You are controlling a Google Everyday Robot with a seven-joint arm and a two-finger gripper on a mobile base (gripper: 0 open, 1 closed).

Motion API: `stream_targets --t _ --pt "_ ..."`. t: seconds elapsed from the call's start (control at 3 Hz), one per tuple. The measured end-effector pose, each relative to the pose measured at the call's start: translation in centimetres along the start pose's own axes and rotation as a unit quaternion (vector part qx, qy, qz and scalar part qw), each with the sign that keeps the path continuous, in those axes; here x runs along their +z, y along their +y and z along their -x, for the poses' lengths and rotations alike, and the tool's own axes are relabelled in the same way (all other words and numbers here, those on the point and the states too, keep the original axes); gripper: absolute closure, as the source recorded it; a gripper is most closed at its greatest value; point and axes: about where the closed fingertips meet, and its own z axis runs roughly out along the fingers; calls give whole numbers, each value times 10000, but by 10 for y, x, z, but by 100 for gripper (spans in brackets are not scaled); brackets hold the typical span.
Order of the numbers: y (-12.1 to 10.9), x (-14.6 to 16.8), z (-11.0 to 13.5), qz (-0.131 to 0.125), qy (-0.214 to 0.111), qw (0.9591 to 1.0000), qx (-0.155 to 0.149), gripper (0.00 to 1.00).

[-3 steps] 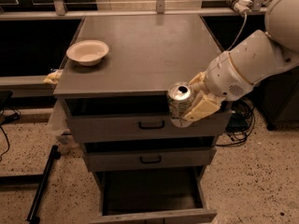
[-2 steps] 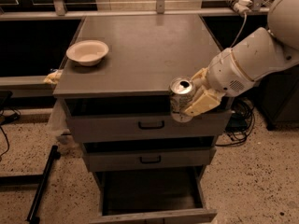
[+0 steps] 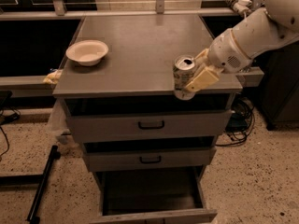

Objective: Pick 7up can from bottom drawer and place on counter

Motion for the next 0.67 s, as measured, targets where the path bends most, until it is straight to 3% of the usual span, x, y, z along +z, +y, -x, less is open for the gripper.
stream_targets --t 0.67 --pt "-68 11 1 -165 -292 9990 304 100"
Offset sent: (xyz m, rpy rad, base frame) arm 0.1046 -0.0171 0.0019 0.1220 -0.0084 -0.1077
